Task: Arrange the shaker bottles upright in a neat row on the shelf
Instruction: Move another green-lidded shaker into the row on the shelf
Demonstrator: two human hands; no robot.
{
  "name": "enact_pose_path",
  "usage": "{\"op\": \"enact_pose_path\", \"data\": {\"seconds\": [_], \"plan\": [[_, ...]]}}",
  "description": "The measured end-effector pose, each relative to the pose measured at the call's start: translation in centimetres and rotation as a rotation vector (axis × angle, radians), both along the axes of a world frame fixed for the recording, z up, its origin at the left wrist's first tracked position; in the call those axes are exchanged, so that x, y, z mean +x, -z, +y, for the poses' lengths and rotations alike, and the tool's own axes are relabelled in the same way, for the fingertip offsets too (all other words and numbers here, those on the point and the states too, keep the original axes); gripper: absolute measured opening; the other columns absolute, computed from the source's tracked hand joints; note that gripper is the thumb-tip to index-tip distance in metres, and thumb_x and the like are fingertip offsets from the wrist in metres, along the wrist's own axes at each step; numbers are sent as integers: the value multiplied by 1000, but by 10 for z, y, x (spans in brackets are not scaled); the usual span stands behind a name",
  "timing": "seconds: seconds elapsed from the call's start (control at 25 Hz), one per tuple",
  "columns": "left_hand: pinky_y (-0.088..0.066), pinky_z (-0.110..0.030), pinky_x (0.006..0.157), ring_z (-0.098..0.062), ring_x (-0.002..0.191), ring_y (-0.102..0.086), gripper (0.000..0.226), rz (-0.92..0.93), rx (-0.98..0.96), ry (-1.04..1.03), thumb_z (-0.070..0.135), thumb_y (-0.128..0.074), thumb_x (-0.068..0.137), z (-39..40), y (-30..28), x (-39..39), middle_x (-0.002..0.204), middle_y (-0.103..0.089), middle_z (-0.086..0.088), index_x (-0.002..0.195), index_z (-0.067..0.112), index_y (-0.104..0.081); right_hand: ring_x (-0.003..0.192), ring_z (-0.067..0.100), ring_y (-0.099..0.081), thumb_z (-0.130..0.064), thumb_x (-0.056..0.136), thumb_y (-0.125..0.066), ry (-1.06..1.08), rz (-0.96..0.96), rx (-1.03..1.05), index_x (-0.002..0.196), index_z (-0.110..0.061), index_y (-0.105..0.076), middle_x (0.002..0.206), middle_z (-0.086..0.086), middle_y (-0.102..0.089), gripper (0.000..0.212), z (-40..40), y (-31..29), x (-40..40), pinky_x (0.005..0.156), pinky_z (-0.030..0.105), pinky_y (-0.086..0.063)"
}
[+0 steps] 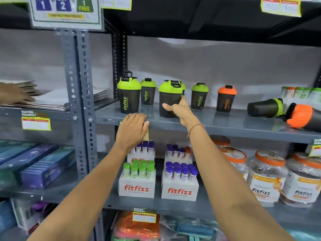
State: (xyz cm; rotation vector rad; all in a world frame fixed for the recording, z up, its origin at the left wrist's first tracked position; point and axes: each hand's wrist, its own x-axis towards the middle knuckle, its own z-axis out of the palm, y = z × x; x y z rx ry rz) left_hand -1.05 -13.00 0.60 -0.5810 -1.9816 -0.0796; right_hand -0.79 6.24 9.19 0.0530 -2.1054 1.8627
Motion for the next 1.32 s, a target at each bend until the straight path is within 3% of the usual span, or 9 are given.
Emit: {"op": "enact_pose_path", "data": {"seconds": [0.28, 0.48, 0.6, 0.68, 0.84, 0.92, 1.04, 1.24, 1.32], "plan": [[-36, -38, 96, -32, 103, -57, 43, 3, 63, 65, 31, -33, 97, -27, 12, -21, 113, -64, -14, 116, 2, -58, 147, 21, -19, -18, 86, -71, -63, -62, 116, 153, -7, 2, 160, 4, -20, 99, -22, -2, -7, 118, 37, -18], [-34, -40, 102, -30, 108, -54, 39, 57, 116, 135, 29, -35, 98, -25, 22, -31, 117, -61, -11, 119, 4, -56, 128, 22, -46, -5, 80, -74, -11, -25, 137, 153, -8, -3, 145, 11, -42, 102, -13, 5, -18, 110, 36, -33], [-32, -42, 105, -31, 110, -54, 40, 80, 138, 134, 30, -35, 98, -25, 26, -35, 117, -61, -12, 120, 4, -57, 129, 23, -44, -10, 75, -80, 46, -13, 204, 151, -11, -5, 153, 14, -32, 107, -15, 7, -19, 97, 32, -44], [-32, -42, 105, -30, 109, -54, 40, 84, 134, 142, 30, -36, 97, -24, 27, -37, 118, -61, -12, 120, 4, -57, 132, 25, -41, -21, 70, -85, 69, -23, 277, 150, -11, -3, 151, 13, -34, 115, -17, 7, -20, 102, 34, -44], [-33, -42, 105, -30, 109, -54, 40, 82, 140, 145, 30, -36, 98, -24, 28, -38, 118, -61, -12, 120, 5, -57, 92, 14, -56, -17, 74, -81, 57, -85, 323, 147, -7, -4, 114, 8, -56, 107, -17, 5, -19, 76, 25, -49], [-33, -42, 105, -30, 108, -53, 39, 88, 141, 152, 30, -36, 98, -24, 28, -38, 117, -61, -12, 119, 5, -56, 111, 21, -56, -24, 69, -85, 89, -78, 334, 146, -7, -7, 128, 11, -53, 111, -20, 7, -18, 93, 34, -49], [-31, -41, 107, -30, 110, -53, 39, 78, 137, 152, 31, -35, 98, -25, 28, -37, 118, -61, -12, 120, 5, -56, 139, 28, -33, -41, 60, -88, 153, -45, 445, 148, -4, -2, 152, 13, -30, 128, -28, 7, -15, 115, 45, -32], [-28, -40, 109, -28, 113, -53, 41, 42, 148, 148, 33, -33, 98, -26, 28, -35, 121, -60, -9, 122, 8, -56, 119, 23, -48, -22, 74, -82, 105, -66, 344, 147, -6, -4, 135, 13, -48, 108, -19, 6, -12, 89, 27, -47], [-28, -40, 108, -28, 113, -52, 42, 33, 151, 151, 33, -33, 99, -26, 28, -34, 121, -60, -9, 122, 8, -56, 132, 26, -41, -30, 69, -85, 161, -27, 393, 145, -7, -7, 148, 12, -35, 111, -24, 8, -12, 104, 33, -40]]}}
